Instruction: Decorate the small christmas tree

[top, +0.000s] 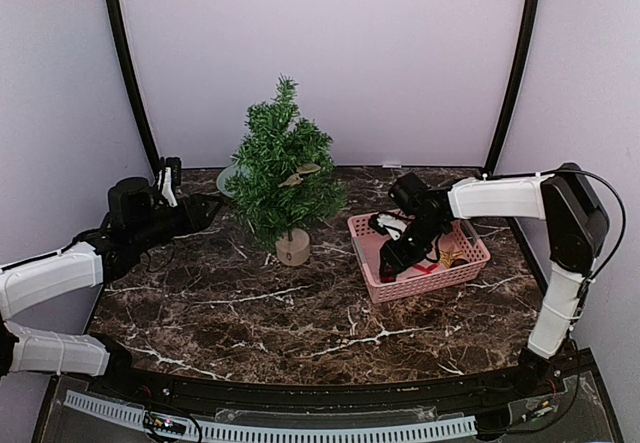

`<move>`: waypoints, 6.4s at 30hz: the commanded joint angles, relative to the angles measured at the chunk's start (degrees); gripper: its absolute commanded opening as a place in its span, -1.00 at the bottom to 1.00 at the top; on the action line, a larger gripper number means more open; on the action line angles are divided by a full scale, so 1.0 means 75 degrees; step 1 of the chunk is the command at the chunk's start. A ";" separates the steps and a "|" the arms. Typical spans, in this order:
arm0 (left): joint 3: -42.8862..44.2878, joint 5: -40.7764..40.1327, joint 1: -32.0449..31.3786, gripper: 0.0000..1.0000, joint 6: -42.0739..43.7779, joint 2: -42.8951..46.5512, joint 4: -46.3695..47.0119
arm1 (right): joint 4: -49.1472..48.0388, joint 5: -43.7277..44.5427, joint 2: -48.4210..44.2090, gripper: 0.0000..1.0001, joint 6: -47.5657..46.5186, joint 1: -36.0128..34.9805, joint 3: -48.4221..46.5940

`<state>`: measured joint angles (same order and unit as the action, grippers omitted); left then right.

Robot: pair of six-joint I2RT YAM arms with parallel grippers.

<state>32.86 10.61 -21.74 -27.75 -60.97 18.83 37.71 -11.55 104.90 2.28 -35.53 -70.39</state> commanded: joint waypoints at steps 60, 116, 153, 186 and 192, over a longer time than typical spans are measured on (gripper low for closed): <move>0.0015 -0.0011 0.0039 0.06 0.0043 0.0332 0.0257 | -0.0735 0.1141 0.0055 -0.27 -0.1991 0.0425 -0.0193; -0.0008 -0.0026 0.0039 0.06 0.0010 0.0555 0.0296 | -0.3748 -0.2255 -0.0877 -0.28 0.0017 0.0256 -0.4093; 0.0024 0.0024 0.0039 0.07 0.0020 0.0382 0.0364 | -0.2826 -0.3142 0.0825 0.32 -0.0468 -0.0465 -0.5582; 0.0013 -0.0023 0.0039 0.06 0.0029 0.0410 0.0382 | -0.3033 -0.2409 0.0299 -0.40 -0.0578 -0.0439 -0.5133; -0.0031 -0.0031 0.0039 0.06 0.0046 0.0407 0.0389 | -0.2900 -0.2626 0.0809 -0.47 -0.0492 -0.0466 -0.5447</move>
<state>32.84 10.24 -21.74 -27.70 -58.24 20.08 16.40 -29.71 108.81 -2.24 -38.54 -108.66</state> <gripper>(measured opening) 0.533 0.269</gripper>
